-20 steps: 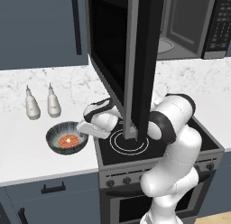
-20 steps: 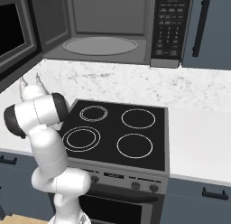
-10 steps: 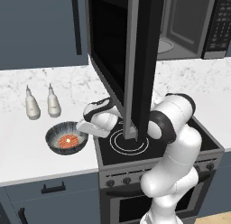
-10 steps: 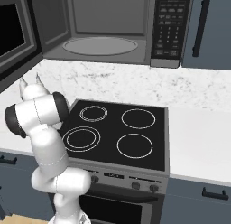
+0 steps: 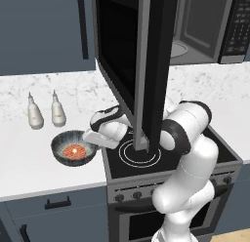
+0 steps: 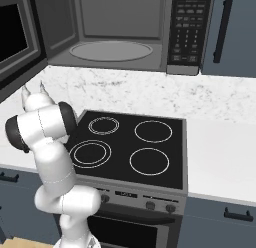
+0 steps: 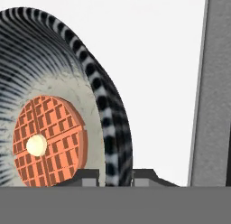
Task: Open the microwave, place the bowl with waffle inside the microwave, then close the microwave door and turn it on.
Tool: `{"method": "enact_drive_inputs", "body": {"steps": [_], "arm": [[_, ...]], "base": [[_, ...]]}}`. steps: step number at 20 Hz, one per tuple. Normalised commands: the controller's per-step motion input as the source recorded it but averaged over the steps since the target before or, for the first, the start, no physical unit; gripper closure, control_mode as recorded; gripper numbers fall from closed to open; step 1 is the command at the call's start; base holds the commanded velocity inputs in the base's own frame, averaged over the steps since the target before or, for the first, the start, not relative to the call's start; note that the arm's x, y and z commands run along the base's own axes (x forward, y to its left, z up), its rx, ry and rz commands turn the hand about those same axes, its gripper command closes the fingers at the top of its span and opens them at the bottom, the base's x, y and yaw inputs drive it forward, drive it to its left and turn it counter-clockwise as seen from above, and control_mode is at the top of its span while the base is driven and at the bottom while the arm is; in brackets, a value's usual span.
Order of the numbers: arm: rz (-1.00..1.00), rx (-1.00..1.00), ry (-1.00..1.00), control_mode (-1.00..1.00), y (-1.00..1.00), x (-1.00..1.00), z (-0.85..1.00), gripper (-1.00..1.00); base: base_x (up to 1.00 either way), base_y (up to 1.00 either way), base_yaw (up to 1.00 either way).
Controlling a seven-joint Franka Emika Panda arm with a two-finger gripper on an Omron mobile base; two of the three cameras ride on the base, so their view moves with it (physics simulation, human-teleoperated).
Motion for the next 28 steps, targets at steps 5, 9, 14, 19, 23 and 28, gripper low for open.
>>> {"method": "enact_drive_inputs", "body": {"steps": [5,9,14,19,23,28], "arm": [[-0.08,0.00,-0.12,-1.00,-0.19,-0.10,0.21,1.00],[-0.30,0.00,-0.09,-1.00,-0.47,0.00,0.59,1.00],[-0.35,0.00,0.00,-1.00,-0.87,-0.04,0.55,1.00],[-0.33,0.00,0.01,-1.00,-0.99,-0.18,0.47,1.00],[-0.35,0.00,0.05,-1.00,-0.85,-0.73,0.51,1.00],[-0.27,0.00,0.04,-1.00,-0.46,-0.60,0.67,1.00]], "base": [[0.00,0.00,0.00],[0.00,0.00,0.00],[0.00,0.00,0.00],[0.00,0.00,0.00],[0.00,0.00,0.00],[0.00,0.00,0.00]]}}
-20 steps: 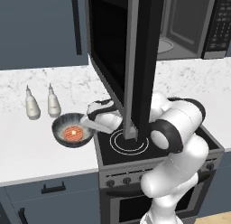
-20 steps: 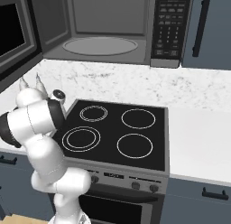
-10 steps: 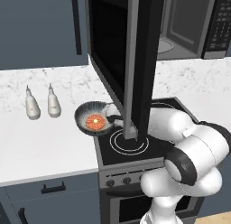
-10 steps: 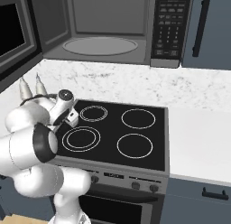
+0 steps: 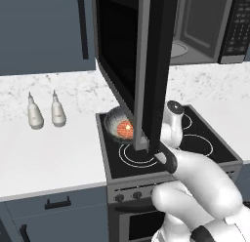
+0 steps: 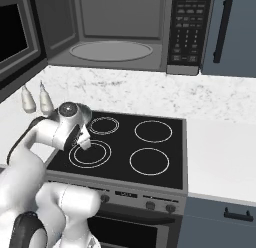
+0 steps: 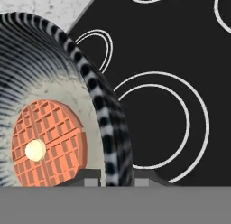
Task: Open the microwave, place the bowl with waffle inside the microwave, then close the microwave door and turn it on.
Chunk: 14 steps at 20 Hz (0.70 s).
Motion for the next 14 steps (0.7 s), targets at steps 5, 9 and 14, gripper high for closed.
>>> {"method": "enact_drive_inputs", "body": {"steps": [5,9,14], "arm": [[-0.11,0.00,0.01,-1.00,-0.34,-0.89,0.83,1.00],[-0.14,0.00,0.05,-1.00,-0.42,-0.39,0.96,1.00],[-0.15,0.03,0.09,-1.00,-0.47,-0.28,0.96,1.00]], "base": [[0.00,0.00,0.00],[0.00,0.00,0.00],[0.00,0.00,0.00]]}}
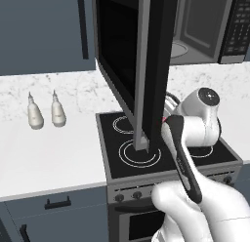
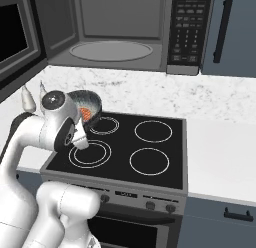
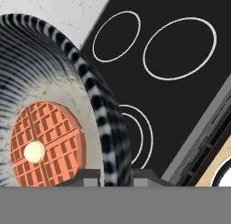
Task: Open the microwave, place the bowl with waffle inside the microwave, then close the microwave door and turn it on.
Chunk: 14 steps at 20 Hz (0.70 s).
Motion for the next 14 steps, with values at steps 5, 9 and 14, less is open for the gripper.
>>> {"method": "enact_drive_inputs", "body": {"steps": [5,9,14], "arm": [[-0.11,0.04,0.09,-1.00,-0.20,-0.40,0.87,1.00],[-0.09,0.12,0.07,-1.00,-0.36,-0.43,0.98,1.00],[-0.05,0.13,0.00,-1.00,-0.46,-0.34,0.88,1.00]], "base": [[0.00,0.00,0.00],[0.00,0.00,0.00],[0.00,0.00,0.00]]}}
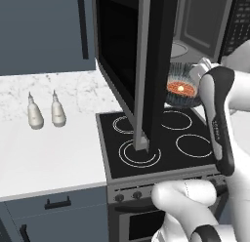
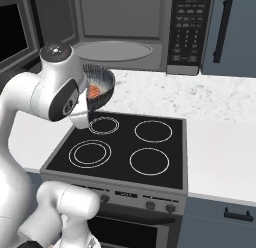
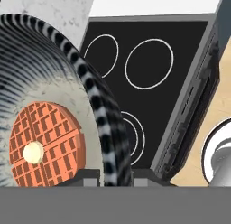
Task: Open the microwave, place the bowl with waffle inside the microwave, then close the microwave door and turn it on.
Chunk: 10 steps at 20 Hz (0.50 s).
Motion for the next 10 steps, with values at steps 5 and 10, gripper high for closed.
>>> {"method": "enact_drive_inputs", "body": {"steps": [5,10], "arm": [[-0.07,0.16,-0.09,-1.00,-0.17,-0.01,0.82,1.00],[-0.07,0.09,-0.08,-1.00,0.00,0.41,0.55,1.00]], "base": [[0.00,0.00,0.00],[0.00,0.00,0.00]]}}
